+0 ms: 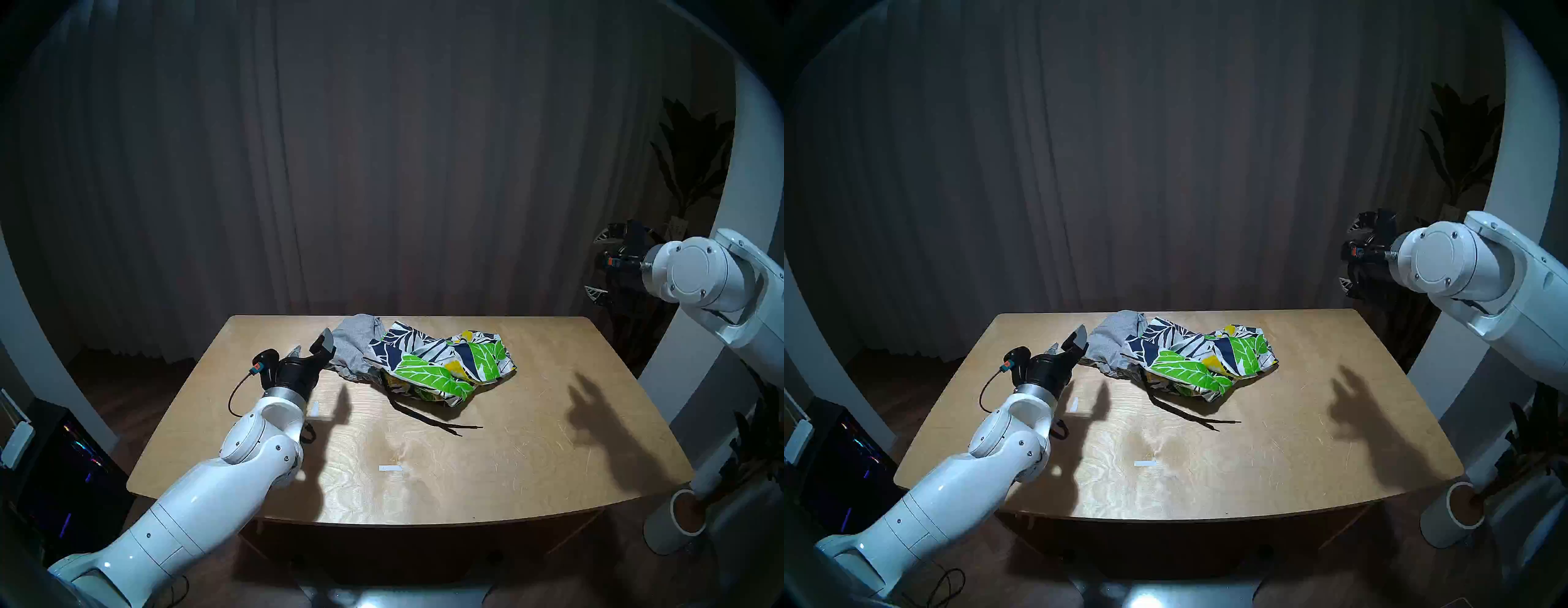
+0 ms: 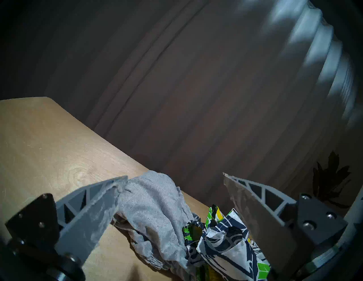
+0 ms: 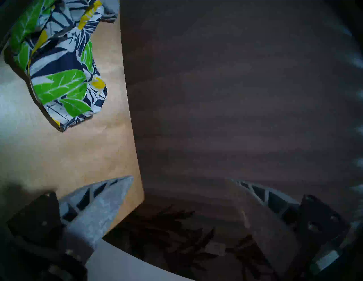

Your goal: Fold pants twice and stack them

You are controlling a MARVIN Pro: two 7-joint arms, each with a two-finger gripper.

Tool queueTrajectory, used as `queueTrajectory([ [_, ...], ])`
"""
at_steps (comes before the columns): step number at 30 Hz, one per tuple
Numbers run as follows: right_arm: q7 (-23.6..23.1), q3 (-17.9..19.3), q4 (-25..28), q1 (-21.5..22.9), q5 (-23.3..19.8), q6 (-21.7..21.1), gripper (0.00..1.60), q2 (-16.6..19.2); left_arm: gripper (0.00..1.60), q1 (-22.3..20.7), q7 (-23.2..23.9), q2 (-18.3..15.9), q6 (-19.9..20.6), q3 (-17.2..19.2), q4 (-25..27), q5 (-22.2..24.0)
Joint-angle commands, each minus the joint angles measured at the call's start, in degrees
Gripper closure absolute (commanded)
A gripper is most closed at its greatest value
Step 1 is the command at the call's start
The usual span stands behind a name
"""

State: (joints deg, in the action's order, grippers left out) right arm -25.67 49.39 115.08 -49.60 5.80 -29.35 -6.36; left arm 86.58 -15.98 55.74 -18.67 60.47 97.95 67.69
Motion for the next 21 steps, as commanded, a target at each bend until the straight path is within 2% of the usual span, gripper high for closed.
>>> queueTrajectory([
  [1,2.6,-1.0,0.2,-0.6,11.7,5.3,0.0,0.3,0.0,-1.0,2.1,0.3,-0.9,0.3,0.0,0.0],
  [2,3.5,-1.3,0.2,-0.8,14.4,6.7,0.0,0.3,0.0,-1.1,2.9,0.4,-1.2,0.3,-0.5,0.1],
  [4,6.9,-1.2,-0.9,-1.5,15.1,7.0,0.0,0.3,0.0,-1.5,6.1,1.1,-2.3,0.2,-2.2,0.6],
  [5,7.4,-0.6,-1.8,-1.8,11.6,6.7,0.0,0.4,0.0,-1.9,7.4,1.3,-2.7,0.0,-2.9,0.8],
  [7,9.1,-0.4,-3.0,-2.0,7.7,5.1,0.0,-0.4,0.0,-2.1,8.9,1.7,-2.9,0.0,-3.6,1.0],
  [14,15.5,0.0,-5.1,-3.7,5.9,6.8,0.0,-2.1,0.0,-2.7,13.6,2.4,-3.5,0.2,-5.9,2.2],
  [20,20.6,1.2,-7.1,-4.4,-1.9,6.2,0.0,-3.9,0.0,-3.0,14.8,2.6,-3.6,0.4,-6.6,2.7],
  [21,21.9,1.7,-7.1,-4.9,-5.1,5.7,0.0,-4.7,0.0,-3.1,15.2,2.7,-3.6,0.3,-6.8,2.8],
])
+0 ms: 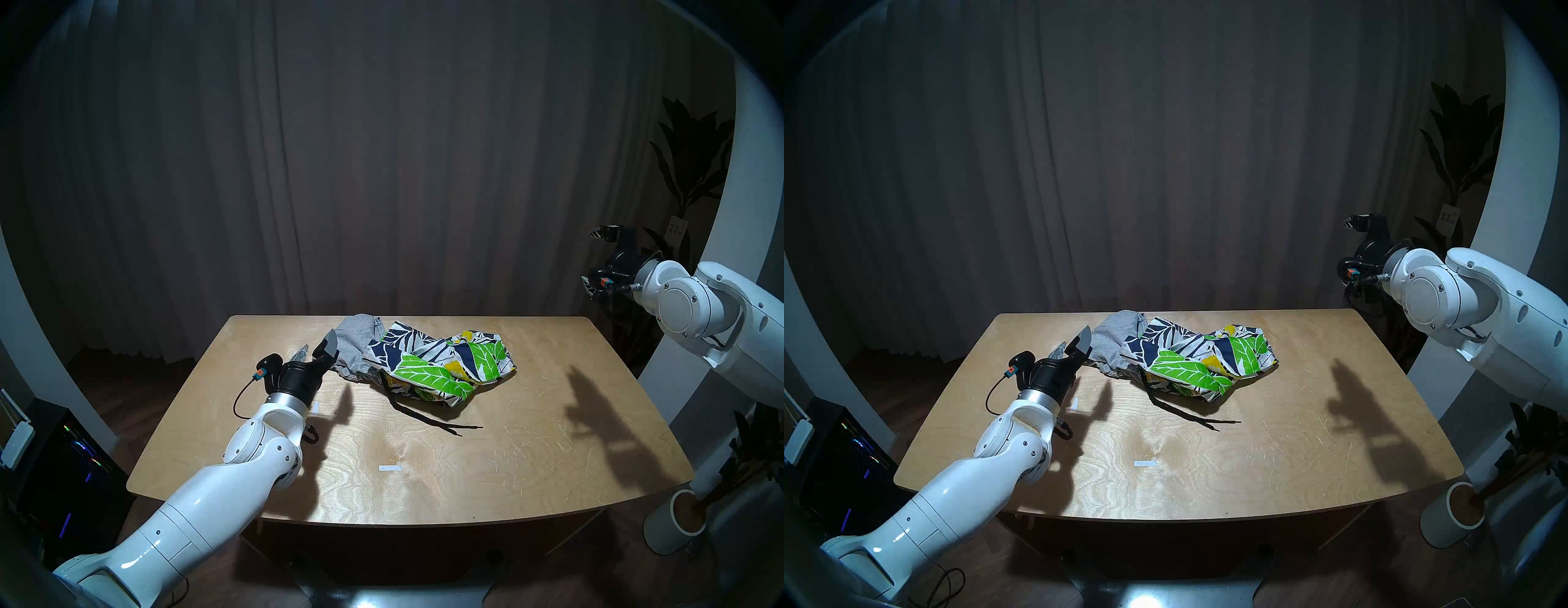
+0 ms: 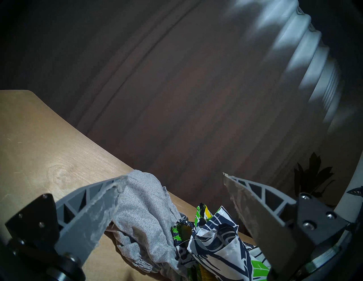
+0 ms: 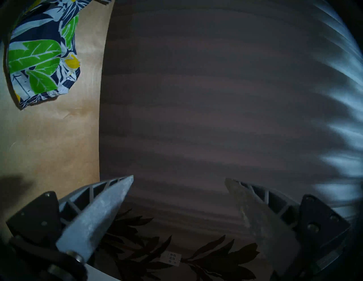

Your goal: Fold pants twice and stack them

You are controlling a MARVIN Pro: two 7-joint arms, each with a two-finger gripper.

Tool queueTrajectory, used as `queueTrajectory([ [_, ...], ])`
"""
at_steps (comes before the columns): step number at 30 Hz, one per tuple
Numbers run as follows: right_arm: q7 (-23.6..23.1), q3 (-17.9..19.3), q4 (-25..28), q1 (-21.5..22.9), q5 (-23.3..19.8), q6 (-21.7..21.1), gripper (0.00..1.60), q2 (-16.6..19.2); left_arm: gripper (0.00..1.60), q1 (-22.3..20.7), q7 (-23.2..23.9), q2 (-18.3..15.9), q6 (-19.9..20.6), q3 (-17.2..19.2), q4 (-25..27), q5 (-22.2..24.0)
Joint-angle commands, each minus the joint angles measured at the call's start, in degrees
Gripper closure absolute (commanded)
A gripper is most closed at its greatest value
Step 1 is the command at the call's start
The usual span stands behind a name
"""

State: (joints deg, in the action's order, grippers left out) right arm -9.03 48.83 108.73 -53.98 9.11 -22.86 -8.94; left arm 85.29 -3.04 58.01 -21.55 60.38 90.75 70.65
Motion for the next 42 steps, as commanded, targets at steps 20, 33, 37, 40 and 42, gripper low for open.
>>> queueTrajectory([
  [20,8.9,6.0,-2.6,-6.6,-33.6,1.0,0.0,-6.0,0.0,-2.3,3.6,0.6,-0.9,0.9,-0.6,0.4],
  [33,11.4,10.5,-5.4,-6.8,-50.3,-1.5,0.0,-13.3,0.0,-2.1,3.5,0.6,-0.7,1.4,-1.8,0.4],
  [37,12.0,12.2,-7.7,-7.2,-56.2,-2.7,0.0,-15.6,0.0,-2.0,3.5,0.8,-0.6,1.3,-2.0,0.4],
  [40,12.3,13.3,-9.0,-7.5,-61.3,-3.4,0.0,-17.6,0.0,-2.0,3.5,0.9,-0.5,1.1,-2.0,0.4],
  [42,12.1,13.7,-9.9,-7.8,-63.9,-3.6,0.0,-18.4,0.0,-2.0,3.5,0.9,-0.5,1.1,-2.0,0.4],
])
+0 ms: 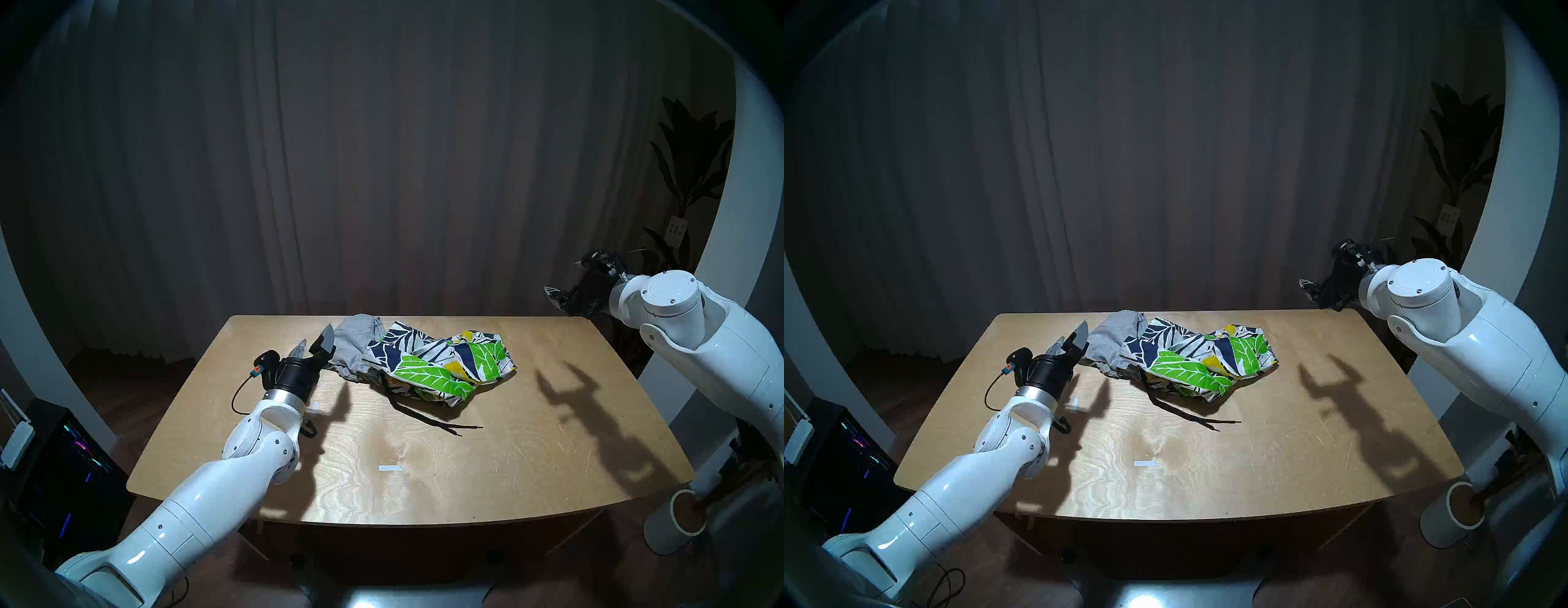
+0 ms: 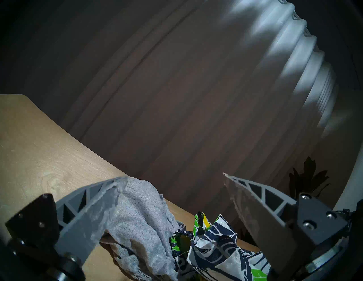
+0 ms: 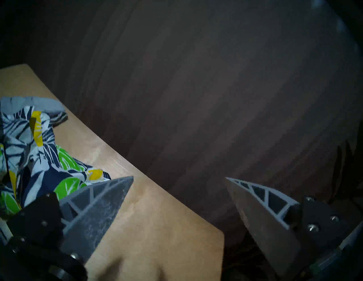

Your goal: Fold pants twice and stack them

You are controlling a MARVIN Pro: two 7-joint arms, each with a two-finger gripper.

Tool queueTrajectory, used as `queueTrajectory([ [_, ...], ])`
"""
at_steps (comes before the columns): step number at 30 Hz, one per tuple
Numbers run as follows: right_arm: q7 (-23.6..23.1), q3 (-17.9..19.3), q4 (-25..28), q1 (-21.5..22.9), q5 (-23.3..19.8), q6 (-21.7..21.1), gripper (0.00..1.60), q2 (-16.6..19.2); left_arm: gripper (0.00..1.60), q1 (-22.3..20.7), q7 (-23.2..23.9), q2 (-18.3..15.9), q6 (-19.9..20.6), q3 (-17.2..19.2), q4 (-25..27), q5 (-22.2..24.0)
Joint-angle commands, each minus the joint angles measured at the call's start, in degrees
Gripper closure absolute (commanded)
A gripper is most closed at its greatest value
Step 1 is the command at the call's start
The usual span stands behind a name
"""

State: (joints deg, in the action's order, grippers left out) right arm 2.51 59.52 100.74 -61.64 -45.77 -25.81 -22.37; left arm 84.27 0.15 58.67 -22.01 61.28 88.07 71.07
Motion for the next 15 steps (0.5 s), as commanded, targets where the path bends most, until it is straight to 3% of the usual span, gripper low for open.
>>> queueTrajectory([
  [1,0.5,3.1,-1.9,-0.1,-9.0,-0.6,0.0,-5.0,0.0,-1.0,0.3,0.3,0.0,0.2,0.7,-0.1],
  [3,0.5,4.9,-2.3,-0.8,-16.5,-1.9,0.0,-7.2,0.0,-1.4,0.5,0.4,0.1,0.0,0.7,-0.1],
  [15,5.2,12.8,-5.4,-4.3,-36.8,-5.8,0.0,-11.8,0.0,-1.3,0.6,0.4,0.2,0.1,0.4,-0.4],
])
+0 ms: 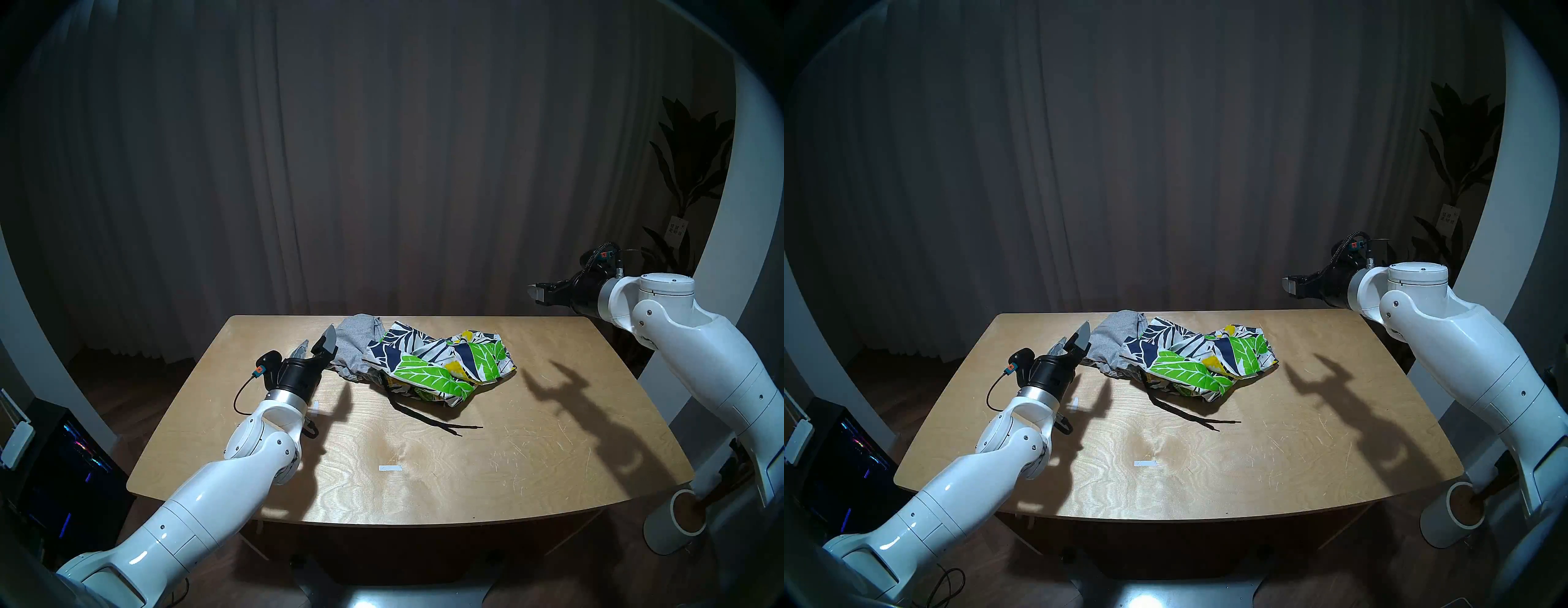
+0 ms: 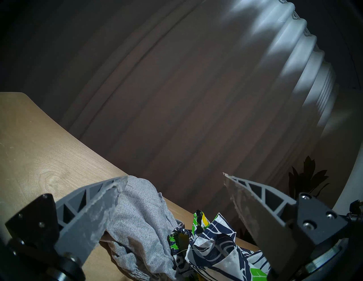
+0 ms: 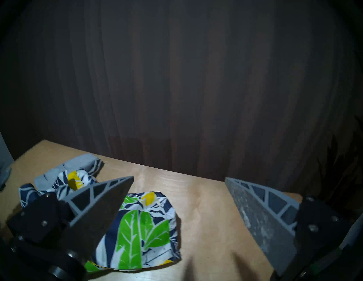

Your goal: Fold pants twice and stack them

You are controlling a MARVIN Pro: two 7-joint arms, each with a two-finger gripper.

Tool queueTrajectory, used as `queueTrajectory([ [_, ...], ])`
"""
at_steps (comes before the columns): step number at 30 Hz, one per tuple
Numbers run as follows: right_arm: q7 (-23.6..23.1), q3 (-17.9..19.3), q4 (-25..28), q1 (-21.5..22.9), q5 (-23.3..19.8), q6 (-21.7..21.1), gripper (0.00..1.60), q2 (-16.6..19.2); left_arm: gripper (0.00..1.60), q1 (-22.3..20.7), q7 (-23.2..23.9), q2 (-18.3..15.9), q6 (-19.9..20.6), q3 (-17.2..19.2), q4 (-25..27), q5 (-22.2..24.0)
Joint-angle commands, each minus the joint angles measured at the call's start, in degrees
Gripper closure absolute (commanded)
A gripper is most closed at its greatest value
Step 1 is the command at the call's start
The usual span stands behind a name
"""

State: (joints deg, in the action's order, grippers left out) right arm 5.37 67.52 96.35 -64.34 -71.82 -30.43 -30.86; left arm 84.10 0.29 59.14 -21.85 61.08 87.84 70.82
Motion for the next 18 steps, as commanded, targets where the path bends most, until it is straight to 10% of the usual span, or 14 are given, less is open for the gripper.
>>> queueTrajectory([
  [1,2.5,4.9,-1.6,-2.0,-11.6,-1.6,0.0,-3.3,0.0,-1.0,0.4,0.0,0.0,0.3,0.5,-0.1],
  [18,9.7,9.6,-3.1,-10.2,-36.6,-4.5,0.0,-7.4,0.0,-0.5,0.3,0.4,-0.1,0.3,-0.1,-0.1],
])
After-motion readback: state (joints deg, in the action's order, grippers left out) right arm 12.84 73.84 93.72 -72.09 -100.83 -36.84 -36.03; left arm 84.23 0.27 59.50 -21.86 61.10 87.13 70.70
